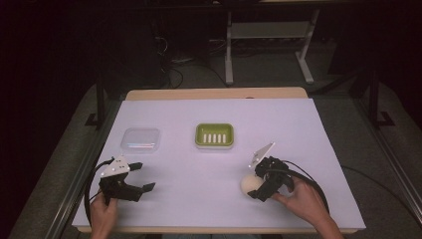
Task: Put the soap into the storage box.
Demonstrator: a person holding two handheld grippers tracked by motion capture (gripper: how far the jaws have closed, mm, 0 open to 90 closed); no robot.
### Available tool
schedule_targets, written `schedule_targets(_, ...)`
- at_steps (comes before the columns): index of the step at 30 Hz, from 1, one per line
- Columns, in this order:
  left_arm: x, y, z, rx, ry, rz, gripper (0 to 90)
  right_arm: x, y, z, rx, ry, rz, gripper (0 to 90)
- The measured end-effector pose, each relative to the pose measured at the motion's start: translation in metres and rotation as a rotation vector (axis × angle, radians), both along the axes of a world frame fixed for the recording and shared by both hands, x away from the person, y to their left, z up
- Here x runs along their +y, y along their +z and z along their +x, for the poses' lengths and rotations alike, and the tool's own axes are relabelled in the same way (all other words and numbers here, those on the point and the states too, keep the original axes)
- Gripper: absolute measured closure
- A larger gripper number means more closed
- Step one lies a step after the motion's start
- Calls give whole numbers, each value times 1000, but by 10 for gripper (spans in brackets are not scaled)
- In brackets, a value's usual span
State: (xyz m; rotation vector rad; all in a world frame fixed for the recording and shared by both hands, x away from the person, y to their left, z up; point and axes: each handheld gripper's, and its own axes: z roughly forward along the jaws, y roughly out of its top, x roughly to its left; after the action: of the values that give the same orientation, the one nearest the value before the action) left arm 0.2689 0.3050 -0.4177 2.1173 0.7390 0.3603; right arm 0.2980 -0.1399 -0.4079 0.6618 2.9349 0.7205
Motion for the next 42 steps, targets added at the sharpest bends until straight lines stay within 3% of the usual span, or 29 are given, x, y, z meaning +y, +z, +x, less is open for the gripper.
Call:
schedule_targets(7, -2, -1, 2, 1, -13, 18, 132, 5, -6, 6, 24, 0, -35, 139)
schedule_targets(28, -4, 0, 0, -15, -1, 20, 133, 21, -15, 8, 64, 42, -125, 188)
schedule_targets(42, 0, 3, -3, -22, 13, 0, 133, 24, -13, 9, 56, 68, -160, 229)
